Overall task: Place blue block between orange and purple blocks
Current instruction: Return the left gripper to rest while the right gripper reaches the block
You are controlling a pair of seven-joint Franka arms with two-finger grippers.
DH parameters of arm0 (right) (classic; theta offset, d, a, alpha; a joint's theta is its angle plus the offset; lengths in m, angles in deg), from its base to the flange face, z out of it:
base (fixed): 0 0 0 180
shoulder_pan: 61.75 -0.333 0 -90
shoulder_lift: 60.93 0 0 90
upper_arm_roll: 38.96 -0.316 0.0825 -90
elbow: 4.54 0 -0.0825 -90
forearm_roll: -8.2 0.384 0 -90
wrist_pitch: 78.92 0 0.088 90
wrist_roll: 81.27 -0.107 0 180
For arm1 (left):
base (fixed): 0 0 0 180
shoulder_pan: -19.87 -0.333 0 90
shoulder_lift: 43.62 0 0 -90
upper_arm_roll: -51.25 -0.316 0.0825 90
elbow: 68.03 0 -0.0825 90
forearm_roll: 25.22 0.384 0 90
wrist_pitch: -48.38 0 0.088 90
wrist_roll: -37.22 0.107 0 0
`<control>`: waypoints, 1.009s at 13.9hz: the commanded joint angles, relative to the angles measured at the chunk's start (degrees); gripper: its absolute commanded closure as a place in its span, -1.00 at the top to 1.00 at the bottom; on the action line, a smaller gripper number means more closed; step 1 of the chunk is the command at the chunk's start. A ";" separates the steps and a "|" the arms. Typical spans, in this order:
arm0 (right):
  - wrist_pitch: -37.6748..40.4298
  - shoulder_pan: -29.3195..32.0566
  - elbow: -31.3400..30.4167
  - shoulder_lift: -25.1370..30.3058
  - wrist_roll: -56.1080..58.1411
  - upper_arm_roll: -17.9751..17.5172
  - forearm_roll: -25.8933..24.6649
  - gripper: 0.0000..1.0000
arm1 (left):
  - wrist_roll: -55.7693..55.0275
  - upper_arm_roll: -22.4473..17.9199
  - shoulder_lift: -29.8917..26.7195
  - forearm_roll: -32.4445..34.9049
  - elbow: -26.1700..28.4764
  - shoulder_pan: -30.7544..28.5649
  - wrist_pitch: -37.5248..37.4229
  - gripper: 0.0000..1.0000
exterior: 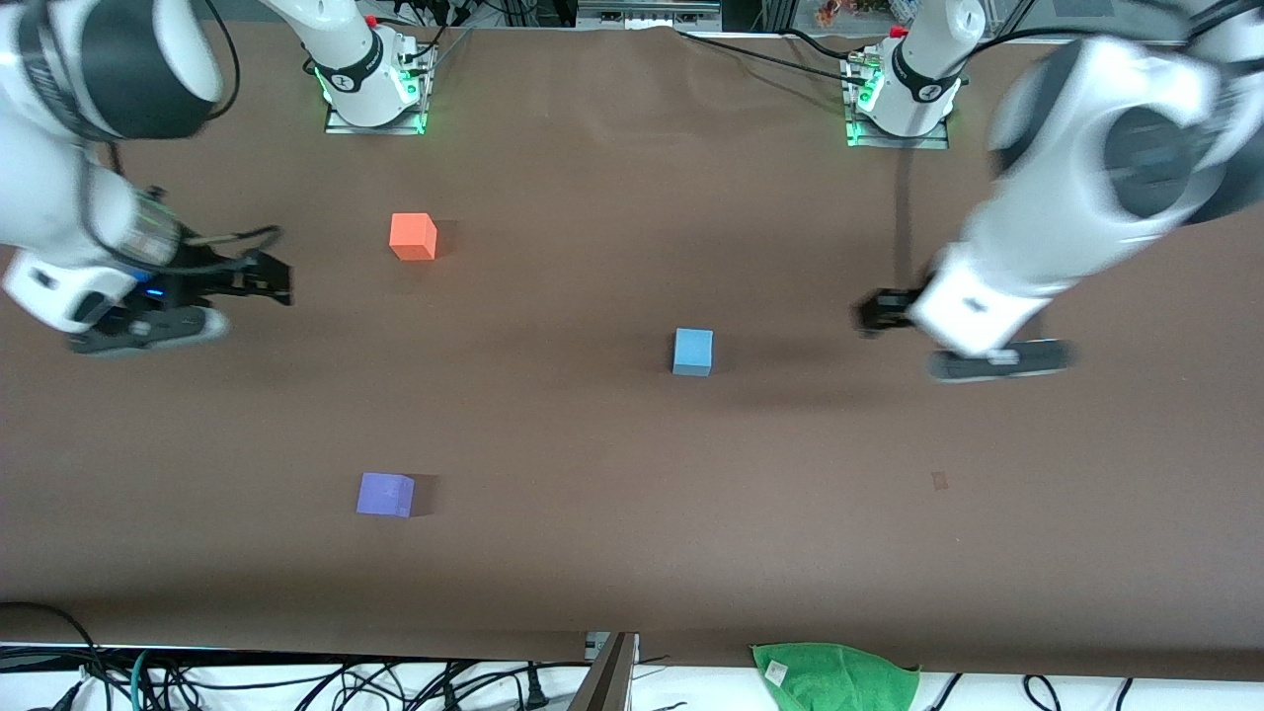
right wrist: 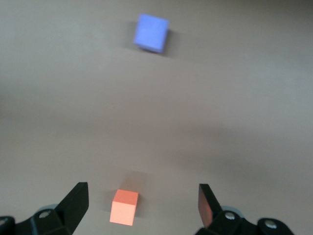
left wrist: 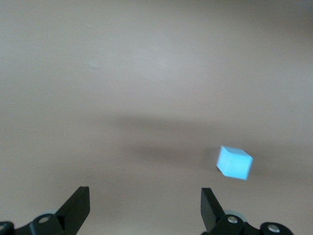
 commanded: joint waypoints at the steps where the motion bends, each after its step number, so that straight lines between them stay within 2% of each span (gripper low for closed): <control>1: -0.29 -3.18 1.00 -1.59 -0.26 -0.17 0.55 0.99 | 8.53 0.62 -5.02 -0.68 2.75 -5.91 -2.99 1.00; 2: -0.90 -3.88 1.34 -3.26 -0.09 -0.17 0.82 0.99 | 11.53 -0.61 -7.21 -0.94 4.93 -5.92 -2.91 1.00; 4: -3.18 -4.84 2.05 -5.63 0.44 -0.25 1.43 0.99 | 12.53 -6.04 -11.69 -2.69 11.94 -3.47 0.75 1.00; 6: -4.50 -6.96 2.23 -8.63 0.44 -0.25 1.70 0.99 | 12.53 -7.65 -19.76 -3.58 24.93 -2.57 12.14 1.00; 7: -5.12 -8.01 2.23 -8.72 -0.43 -0.78 2.48 0.99 | 12.97 -7.65 -22.15 -3.58 28.47 -3.45 15.16 1.00; 8: -5.82 -9.58 2.75 -9.33 -1.31 -1.22 4.05 0.99 | 15.67 -7.65 -22.35 -2.54 28.25 -3.63 13.63 1.00; 10: -6.53 -11.26 6.69 -12.92 -10.58 -2.01 8.88 0.99 | 25.24 -7.91 -20.35 -0.16 24.66 -4.15 7.84 1.00; 12: -7.14 -15.81 10.12 -16.35 -20.95 -2.28 9.17 0.99 | 25.80 -7.91 -19.54 -0.85 23.77 -6.08 7.55 1.00; 14: -13.00 -19.08 10.66 -19.17 -27.48 -2.28 9.34 0.99 | 25.54 -7.83 -19.37 -0.85 23.76 -6.09 7.46 1.00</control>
